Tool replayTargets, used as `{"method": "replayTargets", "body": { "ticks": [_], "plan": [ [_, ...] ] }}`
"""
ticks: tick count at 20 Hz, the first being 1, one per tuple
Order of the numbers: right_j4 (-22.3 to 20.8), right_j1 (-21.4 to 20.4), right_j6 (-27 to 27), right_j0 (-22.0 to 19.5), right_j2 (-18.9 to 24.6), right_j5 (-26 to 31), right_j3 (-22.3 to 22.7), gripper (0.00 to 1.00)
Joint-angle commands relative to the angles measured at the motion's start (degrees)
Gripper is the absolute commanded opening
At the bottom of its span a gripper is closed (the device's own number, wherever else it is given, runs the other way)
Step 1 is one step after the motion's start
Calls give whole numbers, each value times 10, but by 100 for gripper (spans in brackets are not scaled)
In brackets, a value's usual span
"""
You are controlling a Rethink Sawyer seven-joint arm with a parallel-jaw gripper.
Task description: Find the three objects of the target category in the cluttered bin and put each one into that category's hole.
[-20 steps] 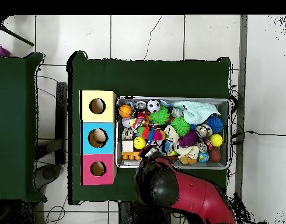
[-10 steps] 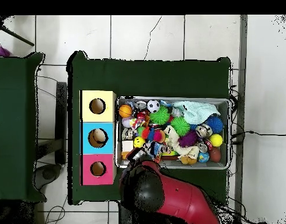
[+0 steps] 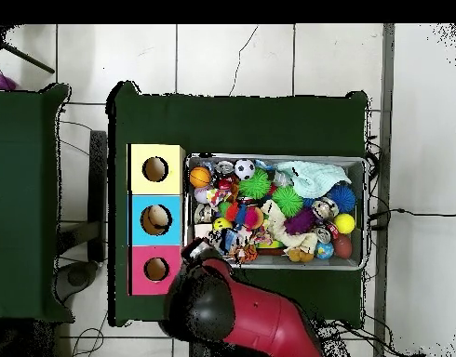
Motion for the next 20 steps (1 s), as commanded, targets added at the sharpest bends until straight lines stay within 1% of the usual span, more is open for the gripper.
{"method": "replayTargets", "body": {
  "ticks": [1, 4, 7, 10, 12, 17, 20],
  "plan": [
    [44, 10, 164, 39, -32, 80, -1, 0],
    [53, 12, 169, 56, -45, 95, -13, 0],
    [61, 24, 181, 83, -62, 101, -28, 0],
    [81, 44, 187, 103, -64, 70, -19, 0],
    [92, 55, 194, 119, -69, 60, -21, 0],
    [116, 75, 209, 161, -92, 54, -32, 0],
    [129, 86, 203, 165, -94, 49, -38, 0]
  ]
}}
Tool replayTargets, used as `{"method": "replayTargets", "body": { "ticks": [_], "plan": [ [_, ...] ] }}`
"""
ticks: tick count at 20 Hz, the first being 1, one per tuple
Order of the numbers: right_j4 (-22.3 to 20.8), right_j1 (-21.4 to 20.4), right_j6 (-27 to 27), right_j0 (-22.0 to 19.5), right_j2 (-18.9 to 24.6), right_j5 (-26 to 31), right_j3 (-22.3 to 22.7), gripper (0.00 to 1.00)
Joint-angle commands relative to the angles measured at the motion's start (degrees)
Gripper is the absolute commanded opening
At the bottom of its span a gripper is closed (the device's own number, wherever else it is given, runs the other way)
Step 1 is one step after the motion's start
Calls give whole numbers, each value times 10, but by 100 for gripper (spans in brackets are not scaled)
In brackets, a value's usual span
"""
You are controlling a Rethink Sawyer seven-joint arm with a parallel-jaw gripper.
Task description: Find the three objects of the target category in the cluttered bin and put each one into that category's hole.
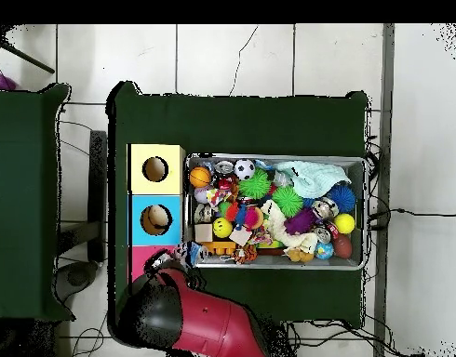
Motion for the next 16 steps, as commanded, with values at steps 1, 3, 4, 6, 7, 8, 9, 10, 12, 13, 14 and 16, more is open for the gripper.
{"method": "replayTargets", "body": {
  "ticks": [1, 3, 4, 6, 7, 8, 9, 10, 12, 13, 14, 16],
  "plan": [
    [52, 55, 181, 18, -18, 19, -30, 0],
    [62, 64, 180, 20, -17, 11, -31, 0],
    [67, 68, 180, 21, -16, 5, -30, 0],
    [80, 80, 176, 19, -6, -15, -28, 0],
    [84, 83, 175, 18, -5, -18, -28, 0],
    [88, 85, 173, 17, -4, -20, -29, 0],
    [92, 88, 173, 18, -3, -21, -31, 0],
    [96, 91, 173, 19, -2, -22, -33, 0],
    [106, 96, 171, 18, 3, -31, -32, 0],
    [111, 99, 170, 17, 7, -36, -33, 0],
    [117, 102, 170, 17, 10, -42, -32, 0],
    [125, 105, 172, 21, 9, -39, -38, 0]
  ]
}}
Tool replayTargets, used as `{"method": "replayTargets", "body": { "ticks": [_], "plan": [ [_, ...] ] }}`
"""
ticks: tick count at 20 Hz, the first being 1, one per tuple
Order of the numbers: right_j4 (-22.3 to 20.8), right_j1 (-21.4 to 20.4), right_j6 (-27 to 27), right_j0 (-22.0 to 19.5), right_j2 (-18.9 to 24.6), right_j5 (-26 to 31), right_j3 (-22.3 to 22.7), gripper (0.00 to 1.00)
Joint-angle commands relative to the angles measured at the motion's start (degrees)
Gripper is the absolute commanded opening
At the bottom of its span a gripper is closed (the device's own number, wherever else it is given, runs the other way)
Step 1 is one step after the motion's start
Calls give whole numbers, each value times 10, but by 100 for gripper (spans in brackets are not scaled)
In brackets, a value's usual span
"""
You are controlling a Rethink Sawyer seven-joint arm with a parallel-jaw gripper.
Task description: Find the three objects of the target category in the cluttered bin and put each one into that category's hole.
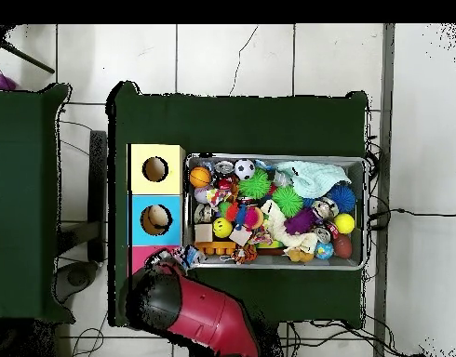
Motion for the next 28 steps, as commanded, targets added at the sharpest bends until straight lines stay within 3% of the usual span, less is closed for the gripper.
{"method": "replayTargets", "body": {
  "ticks": [1, 5, 10, 18, 22, 28],
  "plan": [
    [52, 38, 156, 2, 17, -31, -41, 0],
    [52, 22, 175, 30, -16, 20, -54, 0],
    [27, 14, 229, 86, -90, 131, -117, 0],
    [37, 38, 275, 118, -120, 199, -183, 0],
    [47, 58, 284, 115, -108, 185, -197, 0],
    [68, 76, 245, 76, -65, 120, -178, 0]
  ]
}}
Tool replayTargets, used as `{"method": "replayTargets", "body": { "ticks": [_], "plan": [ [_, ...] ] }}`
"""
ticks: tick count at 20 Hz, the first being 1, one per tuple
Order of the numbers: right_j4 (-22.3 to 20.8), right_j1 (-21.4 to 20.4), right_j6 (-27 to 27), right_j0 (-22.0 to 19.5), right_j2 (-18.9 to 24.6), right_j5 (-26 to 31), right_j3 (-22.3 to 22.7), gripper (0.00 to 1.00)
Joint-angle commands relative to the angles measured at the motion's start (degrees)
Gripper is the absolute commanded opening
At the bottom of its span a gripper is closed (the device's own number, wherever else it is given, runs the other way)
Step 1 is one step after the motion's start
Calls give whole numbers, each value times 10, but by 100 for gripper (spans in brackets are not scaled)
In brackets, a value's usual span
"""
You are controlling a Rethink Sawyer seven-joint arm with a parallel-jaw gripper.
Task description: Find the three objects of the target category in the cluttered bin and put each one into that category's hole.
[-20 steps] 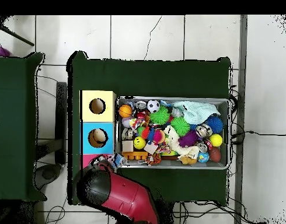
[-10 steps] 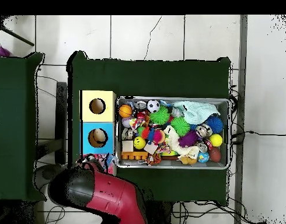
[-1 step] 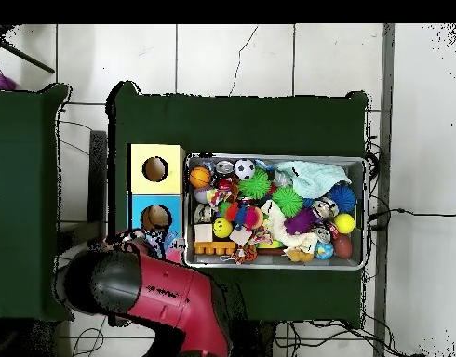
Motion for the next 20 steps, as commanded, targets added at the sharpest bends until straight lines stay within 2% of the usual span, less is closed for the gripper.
{"method": "replayTargets", "body": {
  "ticks": [1, 9, 15, 20],
  "plan": [
    [35, 54, 121, -40, 42, -32, -25, 0],
    [35, 78, 110, -57, 44, -33, -55, 0],
    [37, 98, 126, -55, 42, -19, -88, 0],
    [57, 118, 148, -43, 51, -40, -97, 0]
  ]
}}
